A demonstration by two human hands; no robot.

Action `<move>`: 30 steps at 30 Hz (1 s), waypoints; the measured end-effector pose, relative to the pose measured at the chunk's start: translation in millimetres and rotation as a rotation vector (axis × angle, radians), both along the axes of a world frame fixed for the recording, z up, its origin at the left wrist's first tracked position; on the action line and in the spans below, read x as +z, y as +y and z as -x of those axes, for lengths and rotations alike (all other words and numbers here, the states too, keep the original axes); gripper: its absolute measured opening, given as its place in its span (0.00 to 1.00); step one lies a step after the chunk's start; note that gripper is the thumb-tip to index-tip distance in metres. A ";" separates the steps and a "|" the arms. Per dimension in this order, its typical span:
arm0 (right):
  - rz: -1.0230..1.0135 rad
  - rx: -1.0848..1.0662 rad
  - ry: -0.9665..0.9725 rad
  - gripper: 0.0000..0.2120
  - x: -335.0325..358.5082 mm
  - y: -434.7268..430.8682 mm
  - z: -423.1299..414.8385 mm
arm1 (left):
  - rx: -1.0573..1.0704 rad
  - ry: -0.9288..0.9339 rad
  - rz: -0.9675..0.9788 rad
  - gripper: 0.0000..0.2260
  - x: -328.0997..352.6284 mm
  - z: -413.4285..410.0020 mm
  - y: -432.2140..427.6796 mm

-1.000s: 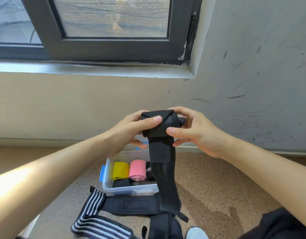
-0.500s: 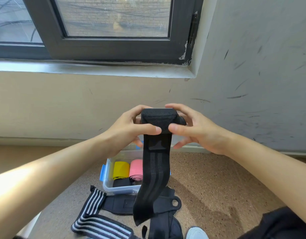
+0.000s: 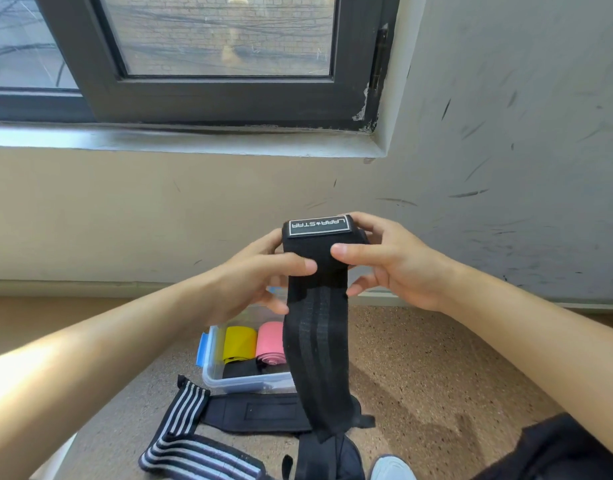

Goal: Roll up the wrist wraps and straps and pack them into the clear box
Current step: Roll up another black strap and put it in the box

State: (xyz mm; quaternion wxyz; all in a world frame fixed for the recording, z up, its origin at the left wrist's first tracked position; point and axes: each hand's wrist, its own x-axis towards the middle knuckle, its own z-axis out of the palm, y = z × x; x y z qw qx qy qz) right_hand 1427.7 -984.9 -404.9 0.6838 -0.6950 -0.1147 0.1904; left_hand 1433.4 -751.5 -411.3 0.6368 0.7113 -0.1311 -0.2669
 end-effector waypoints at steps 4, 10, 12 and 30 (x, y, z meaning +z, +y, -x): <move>0.080 -0.052 -0.106 0.25 -2.6 0.2 2.9 | -0.034 0.106 0.011 0.17 4.4 0.8 2.7; 0.142 -0.064 -0.277 0.32 -7.3 10.3 5.8 | 0.079 0.081 0.096 0.21 1.7 -4.9 2.1; 0.160 -0.049 -0.244 0.34 -6.6 9.1 4.9 | 0.111 0.055 0.130 0.22 1.3 -5.2 1.6; -0.061 0.003 0.065 0.24 1.5 4.4 3.3 | 0.029 0.015 -0.018 0.25 1.7 0.6 2.1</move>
